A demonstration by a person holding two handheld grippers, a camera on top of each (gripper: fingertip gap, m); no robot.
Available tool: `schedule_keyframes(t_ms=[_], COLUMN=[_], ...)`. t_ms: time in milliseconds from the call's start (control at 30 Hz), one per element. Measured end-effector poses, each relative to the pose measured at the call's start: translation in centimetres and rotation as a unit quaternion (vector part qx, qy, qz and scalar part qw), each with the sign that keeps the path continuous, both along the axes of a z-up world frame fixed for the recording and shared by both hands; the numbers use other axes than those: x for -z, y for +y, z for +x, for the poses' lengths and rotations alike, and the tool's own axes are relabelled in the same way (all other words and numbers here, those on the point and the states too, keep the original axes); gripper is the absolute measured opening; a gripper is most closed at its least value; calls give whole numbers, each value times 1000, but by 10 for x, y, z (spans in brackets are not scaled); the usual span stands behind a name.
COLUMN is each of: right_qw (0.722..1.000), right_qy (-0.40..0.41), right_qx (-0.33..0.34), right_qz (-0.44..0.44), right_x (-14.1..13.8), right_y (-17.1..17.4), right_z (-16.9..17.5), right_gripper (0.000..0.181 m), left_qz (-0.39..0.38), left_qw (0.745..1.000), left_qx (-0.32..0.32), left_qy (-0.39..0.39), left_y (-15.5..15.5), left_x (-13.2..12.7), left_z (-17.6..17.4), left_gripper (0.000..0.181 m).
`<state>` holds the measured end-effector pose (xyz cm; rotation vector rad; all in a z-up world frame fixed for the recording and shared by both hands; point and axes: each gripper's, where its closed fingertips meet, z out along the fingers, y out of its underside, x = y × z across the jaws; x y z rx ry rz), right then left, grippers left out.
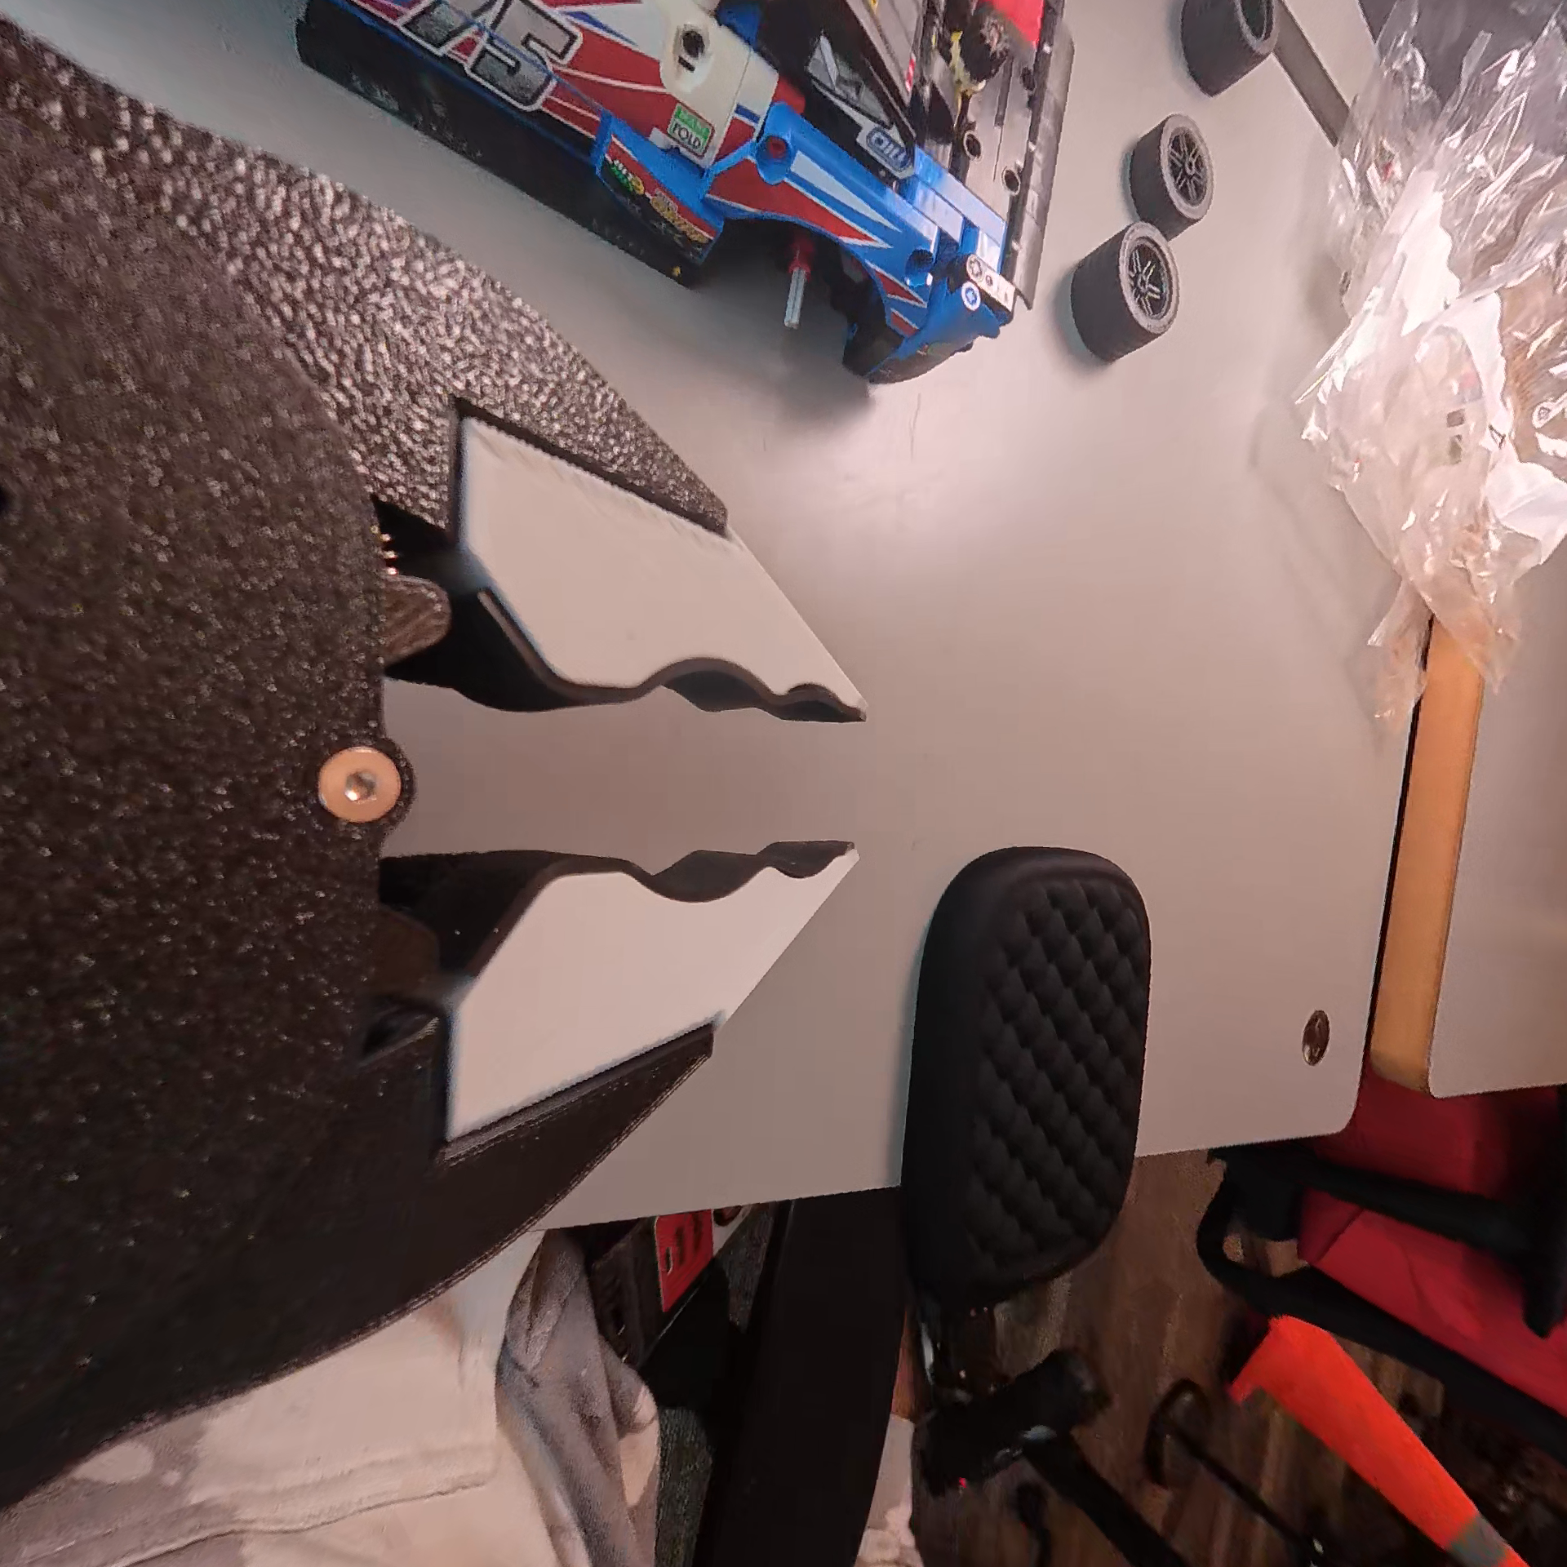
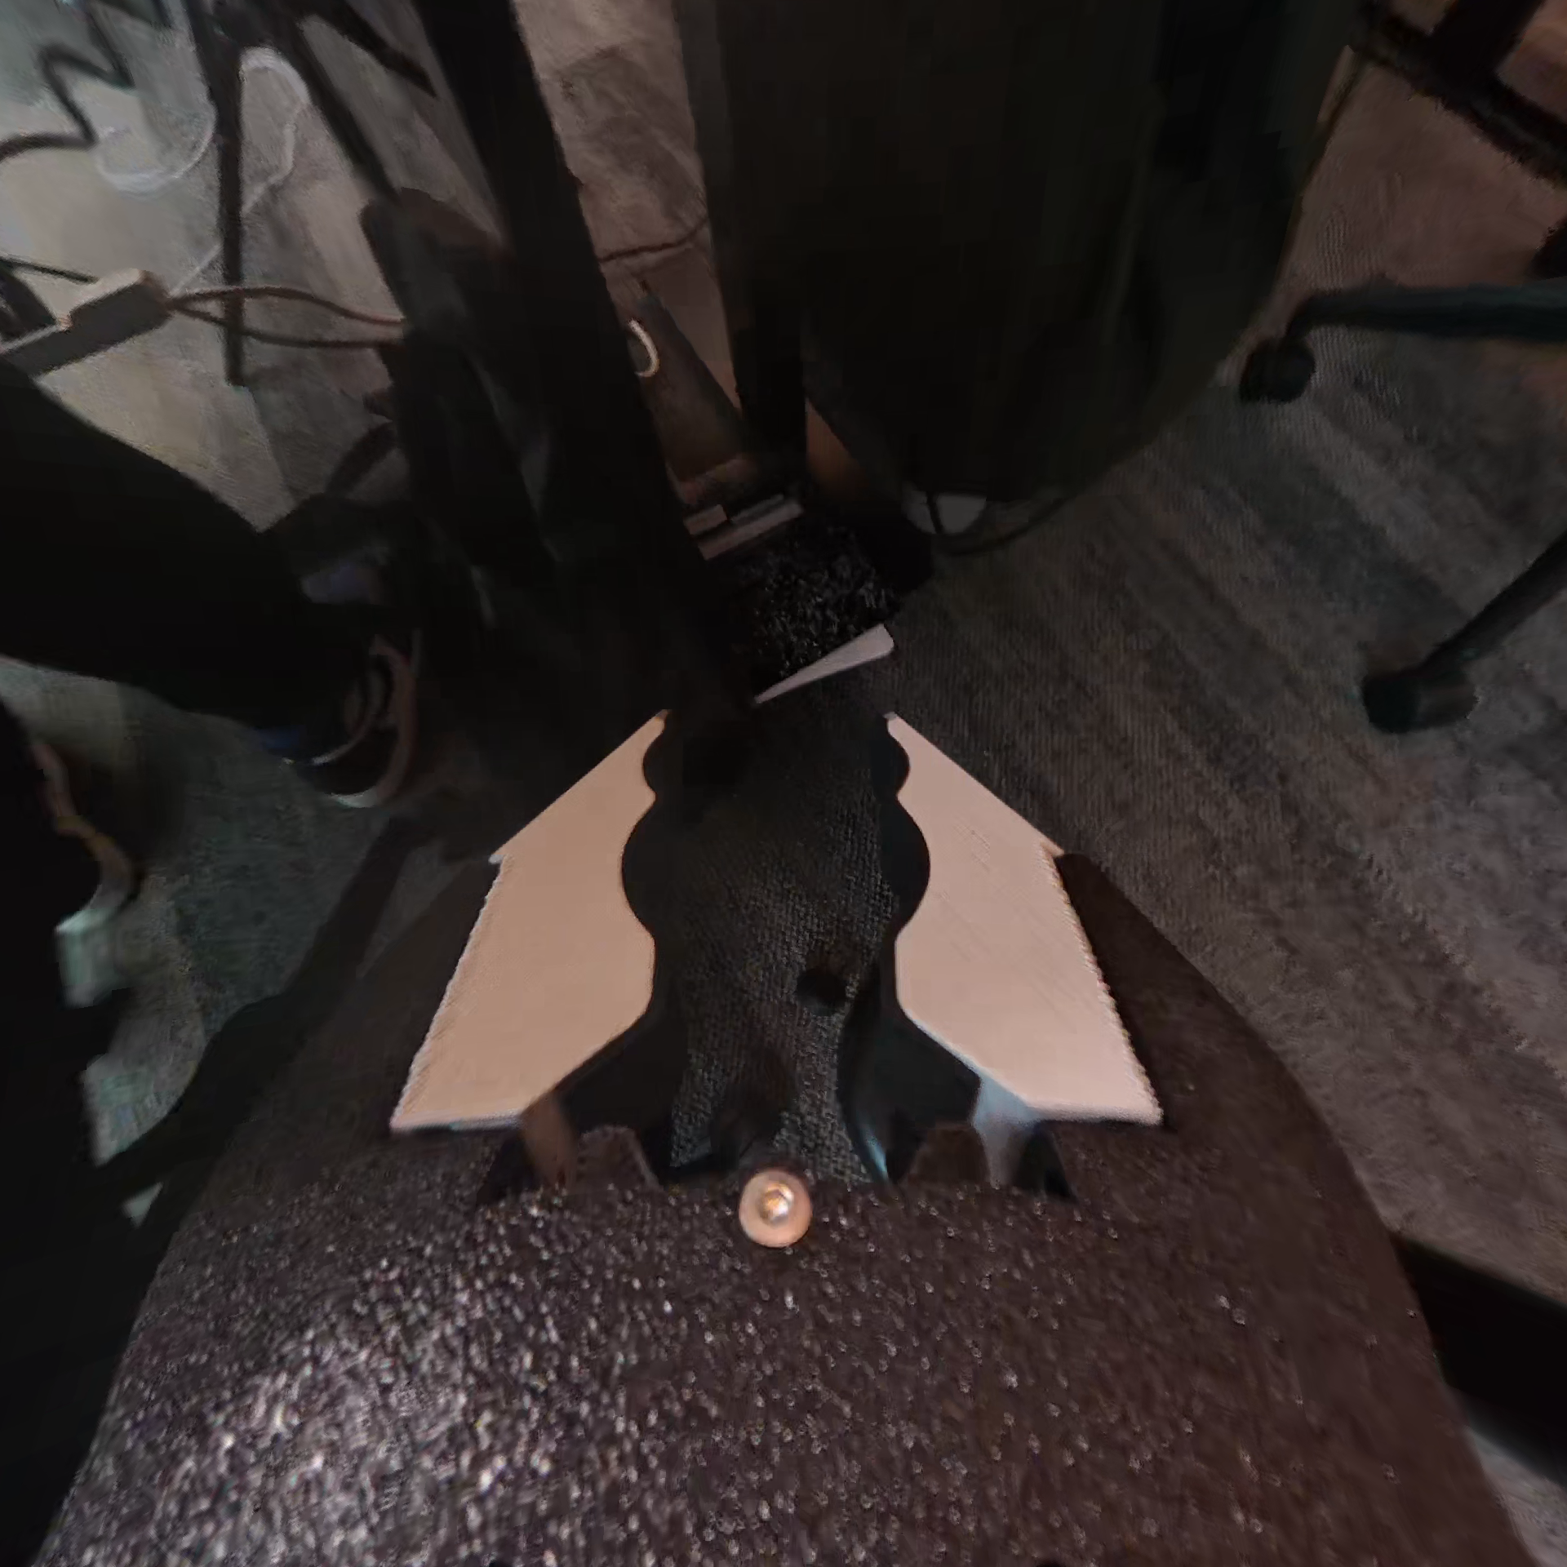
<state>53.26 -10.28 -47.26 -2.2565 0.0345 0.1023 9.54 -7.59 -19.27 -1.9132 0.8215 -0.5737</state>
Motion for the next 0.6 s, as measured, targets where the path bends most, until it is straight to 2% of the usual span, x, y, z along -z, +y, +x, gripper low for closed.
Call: schedule_keyframes(t_ms=[167,267,367,467,600], right_qw=[997,999,1000,996,976], right_qy=[30,1,-1,-20,-39], right_qx=[70,40,5,-43,-104], right_qz=[31,8,-18,-73,-188], right_x=[49,85,125,191,308], right_y=[-40,-71,-88,-95,-108], right_z=[25,24,12,-4,-20], right_gripper=[47,49,58,68,80], left_qz=[29,56,87,105,117], left_qw=[999,996,993,991,987], left_qx=[-35,-52,-54,-59,-84], left_qy=[-14,-40,-52,-61,-70], left_y=[8,15,18,22,30], left_x=[-19,-29,-37,-42,-50], left_z=[15,34,55,68,67], left_gripper=[25,25,26,31,46])
